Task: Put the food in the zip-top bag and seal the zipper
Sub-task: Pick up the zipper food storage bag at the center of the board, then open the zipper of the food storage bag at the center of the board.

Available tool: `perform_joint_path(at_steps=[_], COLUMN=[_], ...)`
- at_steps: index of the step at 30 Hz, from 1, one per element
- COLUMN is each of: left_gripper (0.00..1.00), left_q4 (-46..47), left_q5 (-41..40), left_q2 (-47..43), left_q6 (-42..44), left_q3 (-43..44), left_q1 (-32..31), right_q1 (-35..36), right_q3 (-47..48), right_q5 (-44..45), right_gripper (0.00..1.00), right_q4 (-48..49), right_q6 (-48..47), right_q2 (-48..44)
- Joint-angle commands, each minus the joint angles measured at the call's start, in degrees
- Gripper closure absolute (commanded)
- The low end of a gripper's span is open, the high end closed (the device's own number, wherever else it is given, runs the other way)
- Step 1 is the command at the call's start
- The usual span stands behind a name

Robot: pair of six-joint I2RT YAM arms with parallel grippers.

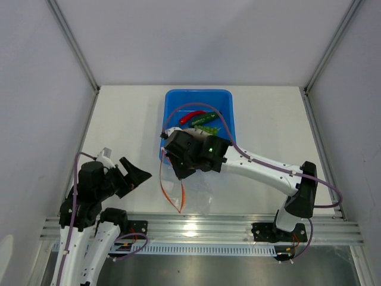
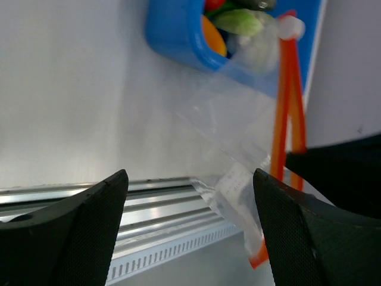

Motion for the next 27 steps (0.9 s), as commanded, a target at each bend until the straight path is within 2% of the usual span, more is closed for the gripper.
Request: perform_joint_path(at_steps=[1,6,16,22,27], left_gripper=[0.13,0.12,0.12,0.16,0.22], left_q4=[7.1,6.3,4.9,5.1,2.2], left_q5=[11.8,15.2,16.5,17.5,15.3], left_q2=[-3.4,-2.7,-2.7,-2.6,0.1], left_q6=[0.4,-0.7,-2.7,-4.1,-1.3], left_q3=[0.2,0.9,0.3,-1.8,0.3], left_q1=[0.2,0.2,0.2,0.2,0.1], right_q1=[-1.3,-2.8,-3.3,-3.4,-3.4], right_q3=[0.5,1.0,1.7,3.1,4.5], right_q5=[-5.5,-6.5,-9.5,-11.3,-12.2], right_gripper=[1.0,1.0,1.0,1.0,1.0], right_q4=[2.2,3.7,5.7,6.7,6.9], right_q6=[-3.3,-5.3,-6.6,-6.9,-7.0], right_q2=[0.0,0.9,1.5,2.7,2.8])
